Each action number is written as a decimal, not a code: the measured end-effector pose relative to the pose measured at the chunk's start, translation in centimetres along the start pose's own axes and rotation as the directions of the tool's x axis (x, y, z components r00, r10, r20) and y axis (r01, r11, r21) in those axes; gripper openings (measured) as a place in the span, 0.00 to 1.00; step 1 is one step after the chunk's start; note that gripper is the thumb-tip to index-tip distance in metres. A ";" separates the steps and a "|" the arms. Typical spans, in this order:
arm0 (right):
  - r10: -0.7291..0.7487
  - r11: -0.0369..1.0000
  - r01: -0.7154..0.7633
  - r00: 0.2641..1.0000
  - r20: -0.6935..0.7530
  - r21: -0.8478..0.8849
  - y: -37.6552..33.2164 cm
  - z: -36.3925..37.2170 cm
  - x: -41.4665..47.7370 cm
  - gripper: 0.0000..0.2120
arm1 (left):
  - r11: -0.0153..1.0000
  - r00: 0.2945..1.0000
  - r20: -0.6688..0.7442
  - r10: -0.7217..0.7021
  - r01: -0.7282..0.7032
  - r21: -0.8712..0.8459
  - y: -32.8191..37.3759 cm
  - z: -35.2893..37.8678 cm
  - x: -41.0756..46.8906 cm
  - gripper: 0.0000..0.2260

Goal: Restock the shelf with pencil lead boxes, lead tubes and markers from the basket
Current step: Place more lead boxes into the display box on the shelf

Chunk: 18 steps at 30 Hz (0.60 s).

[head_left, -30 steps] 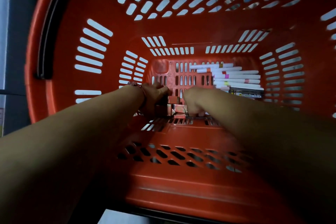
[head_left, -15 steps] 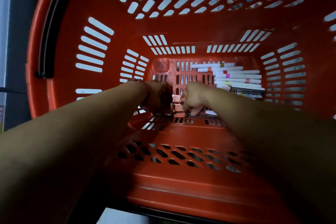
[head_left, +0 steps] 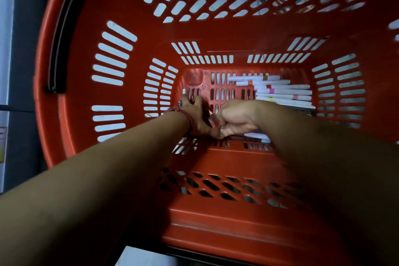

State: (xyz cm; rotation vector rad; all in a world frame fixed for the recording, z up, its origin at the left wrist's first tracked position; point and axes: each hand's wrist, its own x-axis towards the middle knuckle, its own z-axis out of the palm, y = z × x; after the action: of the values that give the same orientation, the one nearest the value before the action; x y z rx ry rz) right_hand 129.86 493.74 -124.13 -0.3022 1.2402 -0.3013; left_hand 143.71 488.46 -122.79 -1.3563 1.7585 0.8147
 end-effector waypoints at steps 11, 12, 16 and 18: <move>-0.223 0.923 0.091 0.919 -0.325 -0.375 1.4 1.7 2.6 0.06 | 0.981 0.976 -0.216 0.035 0.007 0.194 1.3 2.6 1.0 0.41; -0.186 0.939 0.079 0.935 -0.302 -0.334 1.4 1.5 2.4 0.02 | 0.985 0.977 -0.214 0.027 0.011 0.173 1.4 2.4 0.7 0.40; -0.126 0.973 0.056 0.942 -0.311 -0.225 0.6 -0.5 1.5 0.06 | 0.988 0.985 -0.159 0.061 -0.037 0.151 0.8 2.2 1.1 0.39; -0.153 0.978 0.090 0.923 -0.352 -0.189 0.2 -1.4 1.1 0.06 | 0.986 0.989 -0.137 0.051 -0.028 0.162 0.7 2.2 1.2 0.40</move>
State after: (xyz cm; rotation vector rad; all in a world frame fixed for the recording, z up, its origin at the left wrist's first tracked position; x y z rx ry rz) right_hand 128.89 493.45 -125.56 -0.4882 1.6236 -0.3714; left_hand 143.26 489.89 -124.92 -1.3026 1.9220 0.5970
